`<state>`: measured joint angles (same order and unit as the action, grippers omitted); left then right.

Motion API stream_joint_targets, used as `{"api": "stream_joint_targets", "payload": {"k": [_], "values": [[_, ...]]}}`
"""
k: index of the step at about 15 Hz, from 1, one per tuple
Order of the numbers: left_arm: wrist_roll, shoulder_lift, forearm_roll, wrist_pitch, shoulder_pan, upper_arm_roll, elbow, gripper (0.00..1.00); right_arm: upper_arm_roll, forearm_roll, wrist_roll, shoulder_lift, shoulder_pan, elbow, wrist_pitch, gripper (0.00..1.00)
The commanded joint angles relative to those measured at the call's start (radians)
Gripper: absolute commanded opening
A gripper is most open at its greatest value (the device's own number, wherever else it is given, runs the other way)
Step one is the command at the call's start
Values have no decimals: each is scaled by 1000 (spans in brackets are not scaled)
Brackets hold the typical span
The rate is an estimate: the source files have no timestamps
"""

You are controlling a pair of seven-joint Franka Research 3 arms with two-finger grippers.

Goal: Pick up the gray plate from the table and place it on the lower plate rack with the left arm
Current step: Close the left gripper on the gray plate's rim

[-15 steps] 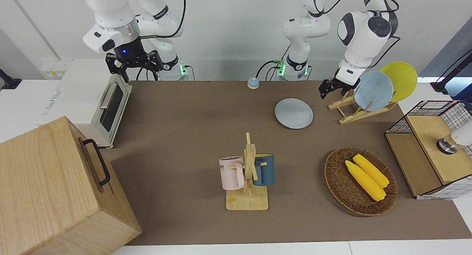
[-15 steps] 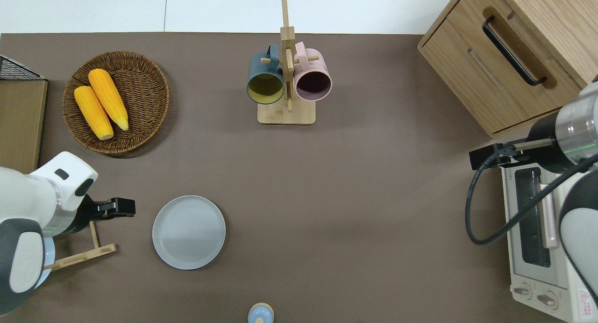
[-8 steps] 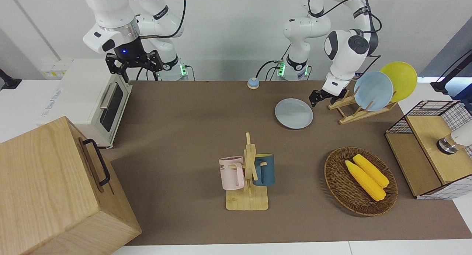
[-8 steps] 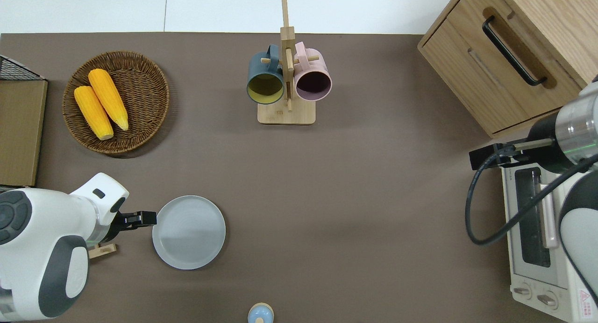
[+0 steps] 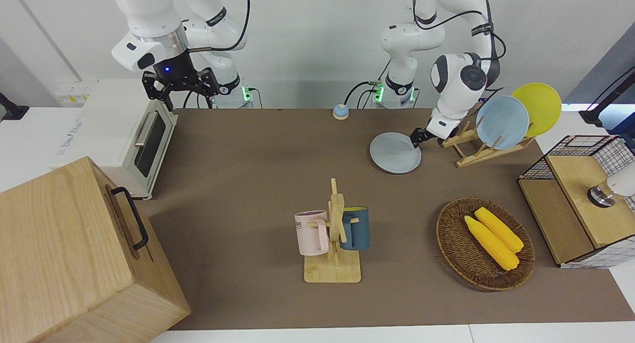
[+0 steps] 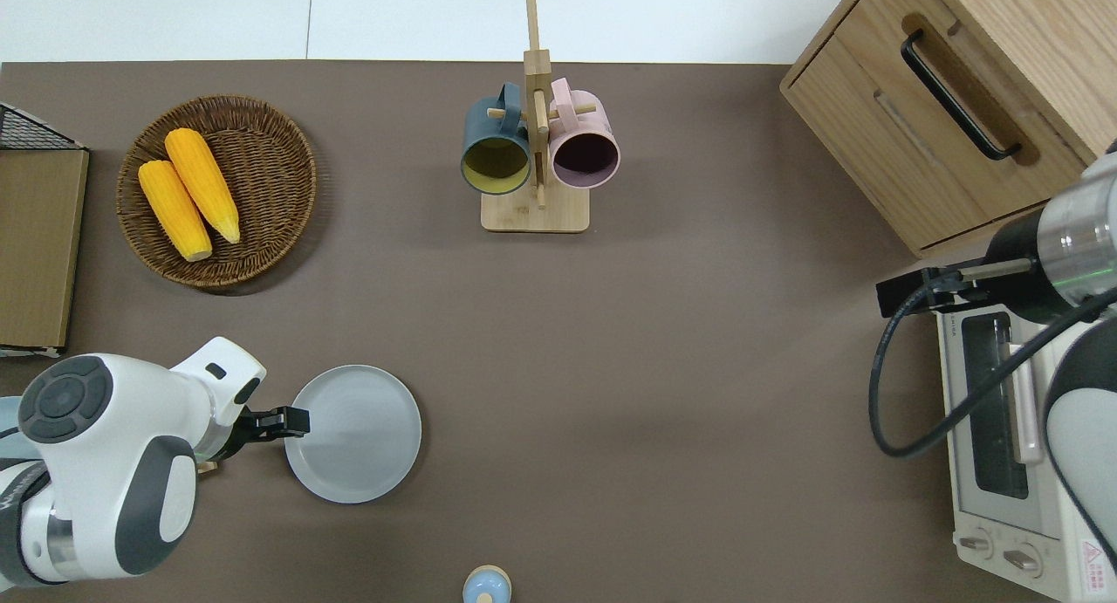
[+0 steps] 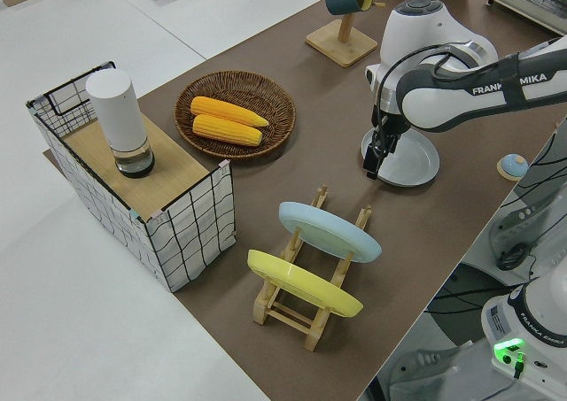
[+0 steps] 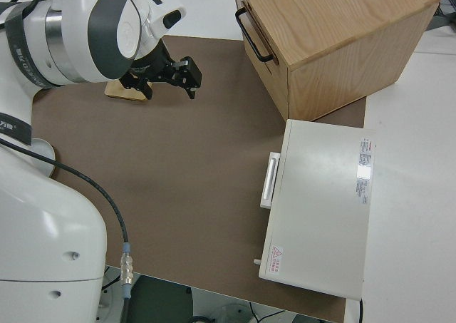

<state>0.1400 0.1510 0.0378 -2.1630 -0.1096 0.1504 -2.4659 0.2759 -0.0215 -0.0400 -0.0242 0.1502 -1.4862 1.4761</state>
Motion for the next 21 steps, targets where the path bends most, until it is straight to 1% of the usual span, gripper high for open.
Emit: {"api": "stream_joint_targets", "payload": {"k": [1, 4, 5, 6, 8, 11, 13, 21], "values": [[73, -60, -13, -40, 11, 23, -15, 985, 17, -2, -12, 1, 19, 9, -13, 983], [76, -86, -12, -43, 13, 25, -15, 977, 17, -2, -12, 1, 19, 9, -14, 983], [78, -91, -9, -44, 11, 25, -15, 898, 17, -2, -12, 1, 19, 9, -14, 983], [91, -91, -6, -49, 11, 25, -15, 800, 17, -2, -12, 3, 19, 9, -14, 983], [136, -96, -6, -63, 11, 25, -13, 547, 17, -2, -12, 3, 19, 9, -14, 983], [141, -108, -4, -67, 11, 25, -13, 153, 17, -2, -12, 3, 19, 9, -14, 983], [142, -108, -3, -69, 10, 23, -13, 4, 17, -2, -12, 1, 19, 9, -14, 983], [139, -105, -1, -72, 7, 23, -8, 0, 17, -2, -12, 3, 19, 9, -13, 983]]}}
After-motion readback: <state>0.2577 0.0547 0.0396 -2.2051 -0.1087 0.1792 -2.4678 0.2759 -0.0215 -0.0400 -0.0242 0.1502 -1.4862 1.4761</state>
